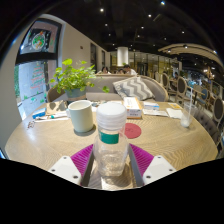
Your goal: Pour water
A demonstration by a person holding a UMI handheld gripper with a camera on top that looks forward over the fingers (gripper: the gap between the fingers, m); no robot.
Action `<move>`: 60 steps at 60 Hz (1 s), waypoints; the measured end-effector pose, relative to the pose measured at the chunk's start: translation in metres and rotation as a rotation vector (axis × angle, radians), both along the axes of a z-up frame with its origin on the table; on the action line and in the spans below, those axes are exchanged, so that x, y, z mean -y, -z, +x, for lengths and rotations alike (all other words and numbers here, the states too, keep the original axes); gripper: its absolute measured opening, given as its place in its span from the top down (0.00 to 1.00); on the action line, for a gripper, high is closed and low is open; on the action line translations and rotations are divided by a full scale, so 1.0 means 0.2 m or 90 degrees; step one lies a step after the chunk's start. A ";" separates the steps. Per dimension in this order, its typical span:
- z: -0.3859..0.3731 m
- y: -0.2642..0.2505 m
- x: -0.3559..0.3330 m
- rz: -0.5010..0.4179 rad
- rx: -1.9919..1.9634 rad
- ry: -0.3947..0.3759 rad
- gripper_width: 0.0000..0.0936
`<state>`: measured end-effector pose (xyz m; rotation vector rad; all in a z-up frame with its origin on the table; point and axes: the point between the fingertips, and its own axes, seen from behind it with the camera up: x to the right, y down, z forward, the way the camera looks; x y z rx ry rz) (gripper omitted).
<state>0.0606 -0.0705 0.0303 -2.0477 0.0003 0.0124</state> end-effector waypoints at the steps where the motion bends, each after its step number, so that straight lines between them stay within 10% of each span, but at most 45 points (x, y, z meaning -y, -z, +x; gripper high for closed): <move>1: 0.00 0.00 0.00 0.001 0.001 0.002 0.36; 20: -0.01 -0.01 -0.02 -0.005 0.019 0.011 0.57; 60: 0.21 -0.95 -0.69 0.051 0.704 -0.042 0.57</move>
